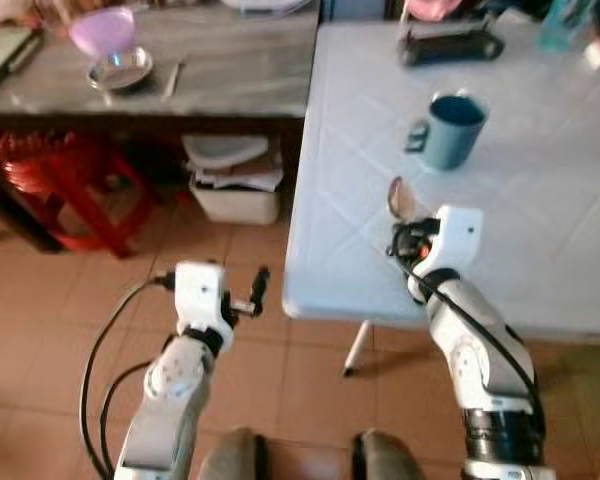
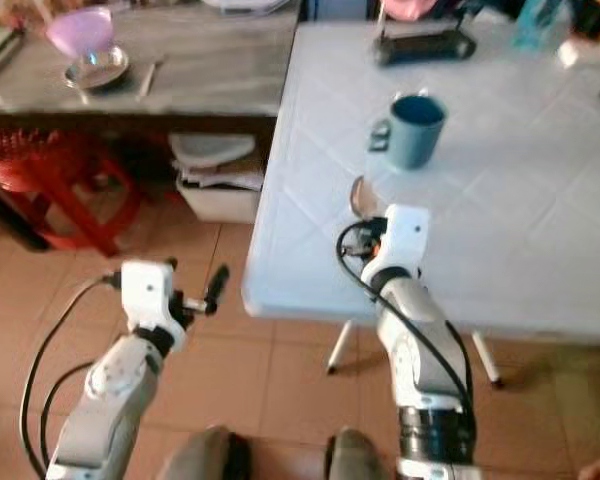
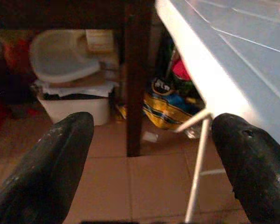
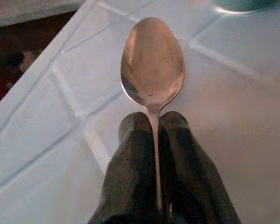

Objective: Setting the table

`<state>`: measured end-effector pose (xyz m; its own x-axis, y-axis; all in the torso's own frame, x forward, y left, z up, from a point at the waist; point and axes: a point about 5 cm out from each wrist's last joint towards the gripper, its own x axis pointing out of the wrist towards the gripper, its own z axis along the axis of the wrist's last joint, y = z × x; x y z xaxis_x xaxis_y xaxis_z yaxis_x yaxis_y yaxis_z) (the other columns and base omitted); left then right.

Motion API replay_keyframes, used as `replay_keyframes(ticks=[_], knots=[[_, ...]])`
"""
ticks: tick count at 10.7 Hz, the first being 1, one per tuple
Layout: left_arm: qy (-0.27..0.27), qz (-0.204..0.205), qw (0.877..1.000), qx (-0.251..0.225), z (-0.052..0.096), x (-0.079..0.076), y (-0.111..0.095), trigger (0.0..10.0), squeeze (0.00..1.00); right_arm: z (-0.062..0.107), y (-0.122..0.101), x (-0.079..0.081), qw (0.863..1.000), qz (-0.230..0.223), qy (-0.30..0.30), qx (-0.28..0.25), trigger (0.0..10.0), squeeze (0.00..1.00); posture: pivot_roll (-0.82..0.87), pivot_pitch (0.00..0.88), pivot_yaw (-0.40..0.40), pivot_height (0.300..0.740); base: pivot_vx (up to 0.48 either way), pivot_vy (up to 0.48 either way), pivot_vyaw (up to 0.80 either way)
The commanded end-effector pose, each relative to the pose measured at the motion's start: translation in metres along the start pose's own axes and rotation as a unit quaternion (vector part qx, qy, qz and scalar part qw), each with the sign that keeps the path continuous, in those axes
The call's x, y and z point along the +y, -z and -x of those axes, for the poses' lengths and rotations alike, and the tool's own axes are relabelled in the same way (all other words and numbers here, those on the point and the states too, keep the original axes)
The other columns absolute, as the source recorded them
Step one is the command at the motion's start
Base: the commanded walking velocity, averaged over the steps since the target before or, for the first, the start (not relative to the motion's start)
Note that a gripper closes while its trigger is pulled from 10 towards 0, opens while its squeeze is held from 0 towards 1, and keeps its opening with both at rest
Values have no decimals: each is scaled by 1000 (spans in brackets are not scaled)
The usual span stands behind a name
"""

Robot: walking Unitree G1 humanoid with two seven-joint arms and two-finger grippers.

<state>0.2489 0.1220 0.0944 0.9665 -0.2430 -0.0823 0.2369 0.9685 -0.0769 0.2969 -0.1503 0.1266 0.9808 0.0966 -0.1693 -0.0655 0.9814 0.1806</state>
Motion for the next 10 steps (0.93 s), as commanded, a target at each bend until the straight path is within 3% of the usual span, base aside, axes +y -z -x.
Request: replay_keyframes(ticks=[1, 3, 6, 7, 10], knots=[[-17, -10, 1000, 8, 5, 10, 5, 10000, 0, 0, 5, 9, 1000, -2, -16, 6, 0, 0, 7, 139, 59, 740, 0, 461, 0], [-12, -16, 1000, -15, 1, 8, -1, 10000, 0, 0, 0, 8, 1000, 13, -16, -20, 0, 0, 3, 140, 50, 740, 261, 403, 0], [-49, -22, 998, -27, -1, 18, -3, 10000, 0, -1, -5, 3, 998, 28, -3, -49, 0, 0, 3, 110, 54, 740, 330, 347, 0], [-34, -16, 999, -33, -4, 14, -5, 10000, 0, -2, -7, 2, 998, 34, -1, -57, 0, 0, 3, 103, 56, 740, 412, 247, 0], [-26, -15, 999, -42, -9, 12, -9, 10000, 0, -3, -11, 0, 997, 41, 2, -73, 0, 0, 1, 94, 63, 740, 455, 0, 0]])
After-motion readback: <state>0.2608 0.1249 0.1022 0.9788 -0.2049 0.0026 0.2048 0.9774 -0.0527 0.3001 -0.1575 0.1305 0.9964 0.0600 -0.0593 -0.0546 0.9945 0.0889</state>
